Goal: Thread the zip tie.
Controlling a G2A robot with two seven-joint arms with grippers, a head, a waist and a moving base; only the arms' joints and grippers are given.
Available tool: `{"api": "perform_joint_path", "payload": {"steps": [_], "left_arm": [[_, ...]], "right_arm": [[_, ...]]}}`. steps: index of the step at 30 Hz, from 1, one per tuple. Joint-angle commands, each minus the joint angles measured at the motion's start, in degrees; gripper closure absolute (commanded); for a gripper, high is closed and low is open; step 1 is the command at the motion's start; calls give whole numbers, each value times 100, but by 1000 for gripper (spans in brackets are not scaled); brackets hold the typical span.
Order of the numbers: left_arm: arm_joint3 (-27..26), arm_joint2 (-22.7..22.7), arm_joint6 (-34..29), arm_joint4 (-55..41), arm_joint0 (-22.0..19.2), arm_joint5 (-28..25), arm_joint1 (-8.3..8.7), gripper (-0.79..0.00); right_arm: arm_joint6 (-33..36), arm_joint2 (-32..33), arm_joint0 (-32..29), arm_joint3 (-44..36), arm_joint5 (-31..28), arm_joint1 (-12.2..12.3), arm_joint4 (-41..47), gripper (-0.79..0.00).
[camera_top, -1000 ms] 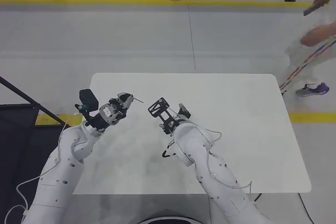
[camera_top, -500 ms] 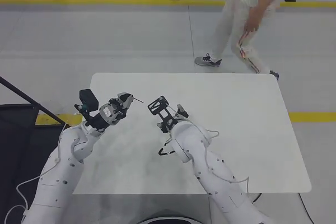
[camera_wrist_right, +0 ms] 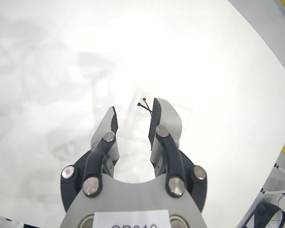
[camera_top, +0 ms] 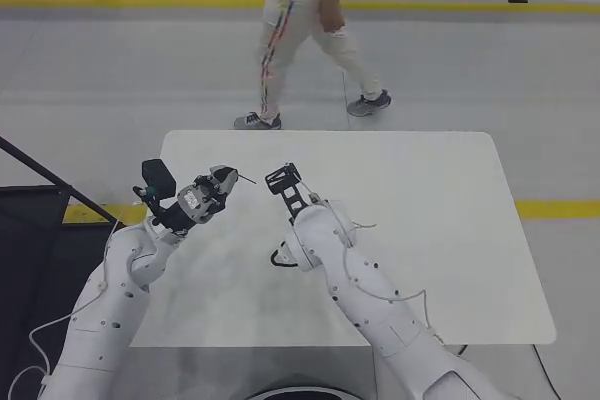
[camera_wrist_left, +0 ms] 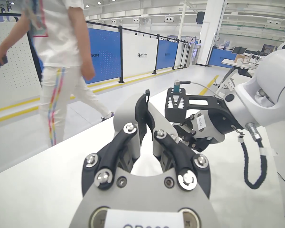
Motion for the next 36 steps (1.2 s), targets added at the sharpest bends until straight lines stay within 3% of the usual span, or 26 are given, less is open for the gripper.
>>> {"api": "perform_joint_path", "payload": {"steps": [1, 24, 27, 33, 36], "left_arm": [[0, 0, 0, 0, 0, 0, 0, 0], [0, 0, 0, 0, 0, 0, 0, 0], [0, 0, 0, 0, 0, 0, 0, 0], [0, 0, 0, 0, 0, 0, 0, 0], [0, 0, 0, 0, 0, 0, 0, 0]], "right_arm": [[53, 3, 74, 128, -3, -30, 51, -342], [6, 121, 731, 1404, 99, -344, 410, -225], [8, 128, 780, 1515, 93, -376, 434, -185], [-10, 165, 861, 1701, 167, -434, 452, 0], [-29, 183, 879, 1753, 157, -457, 464, 0]]}}
